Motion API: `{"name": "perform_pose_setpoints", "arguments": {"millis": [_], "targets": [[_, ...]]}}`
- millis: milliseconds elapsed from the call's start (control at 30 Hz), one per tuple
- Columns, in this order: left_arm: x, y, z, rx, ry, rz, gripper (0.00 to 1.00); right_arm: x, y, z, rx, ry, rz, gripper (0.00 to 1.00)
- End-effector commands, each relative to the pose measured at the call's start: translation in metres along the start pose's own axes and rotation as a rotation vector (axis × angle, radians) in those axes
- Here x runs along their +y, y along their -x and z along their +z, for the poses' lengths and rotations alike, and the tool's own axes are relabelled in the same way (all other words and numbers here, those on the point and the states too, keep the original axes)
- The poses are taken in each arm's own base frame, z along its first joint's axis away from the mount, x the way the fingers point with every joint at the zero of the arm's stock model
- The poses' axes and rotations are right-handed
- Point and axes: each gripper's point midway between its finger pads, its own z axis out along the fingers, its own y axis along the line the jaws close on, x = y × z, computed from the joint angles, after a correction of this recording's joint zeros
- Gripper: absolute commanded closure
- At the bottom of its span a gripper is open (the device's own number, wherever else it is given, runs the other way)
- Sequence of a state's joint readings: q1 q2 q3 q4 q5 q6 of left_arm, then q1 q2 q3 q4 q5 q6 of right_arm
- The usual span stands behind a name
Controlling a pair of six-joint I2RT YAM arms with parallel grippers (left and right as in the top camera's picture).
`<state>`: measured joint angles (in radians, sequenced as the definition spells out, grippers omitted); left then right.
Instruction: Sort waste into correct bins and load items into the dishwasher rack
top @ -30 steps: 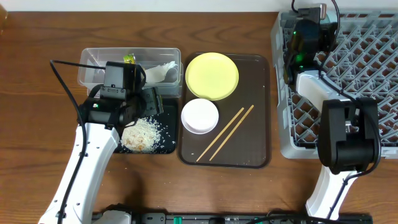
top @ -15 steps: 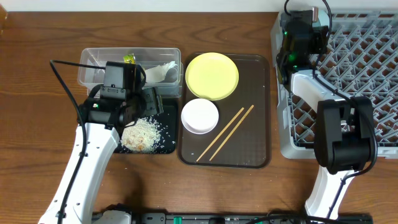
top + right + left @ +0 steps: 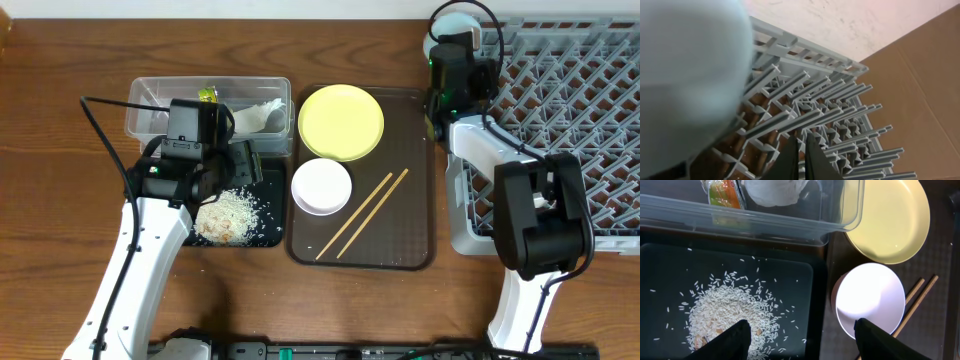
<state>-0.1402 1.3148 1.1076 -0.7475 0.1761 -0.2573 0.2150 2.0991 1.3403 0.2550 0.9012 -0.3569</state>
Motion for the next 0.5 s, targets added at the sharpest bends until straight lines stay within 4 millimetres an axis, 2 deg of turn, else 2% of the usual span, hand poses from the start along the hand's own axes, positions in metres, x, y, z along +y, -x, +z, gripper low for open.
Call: {"name": "perform_pose_setpoints", "arguments": {"millis": [0, 100, 333, 467], "targets": [[0.002, 0.003, -0.003, -0.010, 0.011, 0.012, 0.31, -0.003, -0.010, 0.004, 0.028, -0.037, 0.011, 0.95], [0.002, 0.003, -0.003, -0.010, 0.011, 0.012, 0.31, -0.006, -0.009, 0.002, 0.027, -0.038, 0.021, 0.93], [0.002, 0.003, -0.003, -0.011, 0.011, 0.012, 0.31, -0.009, 0.002, -0.004, 0.004, 0.004, 0.071, 0.77], [0.002, 0.003, -0.003, -0.011, 0.011, 0.012, 0.31, 0.004, 0.003, -0.012, 0.013, 0.135, 0.072, 0.69]]}}
